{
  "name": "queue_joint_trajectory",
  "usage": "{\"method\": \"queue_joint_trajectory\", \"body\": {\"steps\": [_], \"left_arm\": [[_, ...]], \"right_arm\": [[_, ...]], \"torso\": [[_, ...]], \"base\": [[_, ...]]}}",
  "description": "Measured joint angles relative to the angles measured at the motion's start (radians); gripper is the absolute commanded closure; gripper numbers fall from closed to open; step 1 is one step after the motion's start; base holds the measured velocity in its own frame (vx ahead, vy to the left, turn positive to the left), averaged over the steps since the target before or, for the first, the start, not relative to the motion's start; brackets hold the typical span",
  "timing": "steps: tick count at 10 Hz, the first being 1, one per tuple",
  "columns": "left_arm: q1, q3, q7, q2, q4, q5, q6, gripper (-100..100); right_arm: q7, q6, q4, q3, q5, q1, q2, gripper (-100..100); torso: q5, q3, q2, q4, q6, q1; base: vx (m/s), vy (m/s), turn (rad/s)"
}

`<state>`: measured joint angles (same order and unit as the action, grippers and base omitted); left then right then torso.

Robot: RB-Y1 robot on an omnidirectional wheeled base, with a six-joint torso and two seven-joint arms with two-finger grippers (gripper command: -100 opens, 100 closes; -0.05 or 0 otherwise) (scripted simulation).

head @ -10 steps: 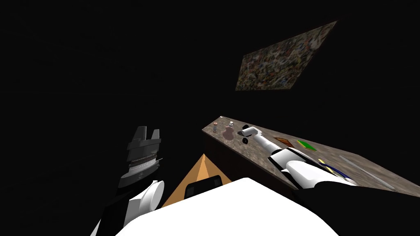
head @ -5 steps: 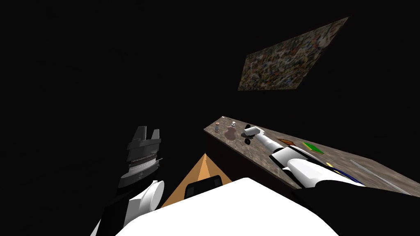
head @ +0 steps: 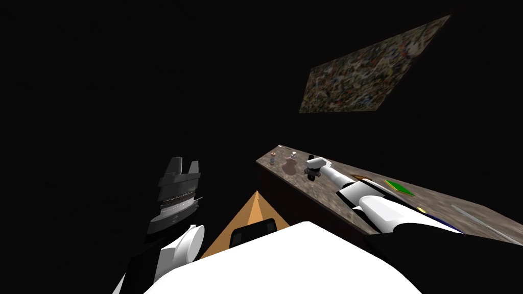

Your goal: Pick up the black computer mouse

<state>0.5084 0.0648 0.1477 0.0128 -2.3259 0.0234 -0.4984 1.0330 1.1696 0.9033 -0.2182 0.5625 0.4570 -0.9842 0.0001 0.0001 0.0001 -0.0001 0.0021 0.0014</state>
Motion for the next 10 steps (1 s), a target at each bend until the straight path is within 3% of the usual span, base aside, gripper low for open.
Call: {"method": "queue_joint_trajectory", "body": {"steps": [3, 4, 5, 10], "left_arm": [[0.0, 0.0, 0.0, 0.0, 0.0, 0.0, 0.0, 0], [0.0, 0.0, 0.0, 0.0, 0.0, 0.0, 0.0, 0], [0.0, 0.0, 0.0, 0.0, 0.0, 0.0, 0.0, 0], [0.0, 0.0, 0.0, 0.0, 0.0, 0.0, 0.0, 0]], "right_arm": [[0.048, 0.04, -0.059, -0.012, 0.02, 0.02, -0.003, -100], [0.05, 0.045, -0.059, -0.013, 0.021, 0.02, -0.003, 0], [0.05, 0.044, -0.059, -0.013, 0.021, 0.02, -0.003, -100], [-0.029, 0.035, -0.105, -0.011, -0.024, 0.019, 0.036, -100]], "torso": [[0.0, 0.0, 0.0, 0.0, 0.0, 0.0], [0.0, 0.0, 0.0, 0.0, 0.0, -0.001], [0.0, 0.0, 0.0, 0.0, 0.0, -0.002], [-0.002, 0.003, 0.005, 0.001, 0.001, -0.008]], "base": [[0.004, 0.018, 0.033], [0.0, 0.0, 0.0], [-0.041, -0.045, 0.202], [-0.083, -0.087, 0.143]]}}
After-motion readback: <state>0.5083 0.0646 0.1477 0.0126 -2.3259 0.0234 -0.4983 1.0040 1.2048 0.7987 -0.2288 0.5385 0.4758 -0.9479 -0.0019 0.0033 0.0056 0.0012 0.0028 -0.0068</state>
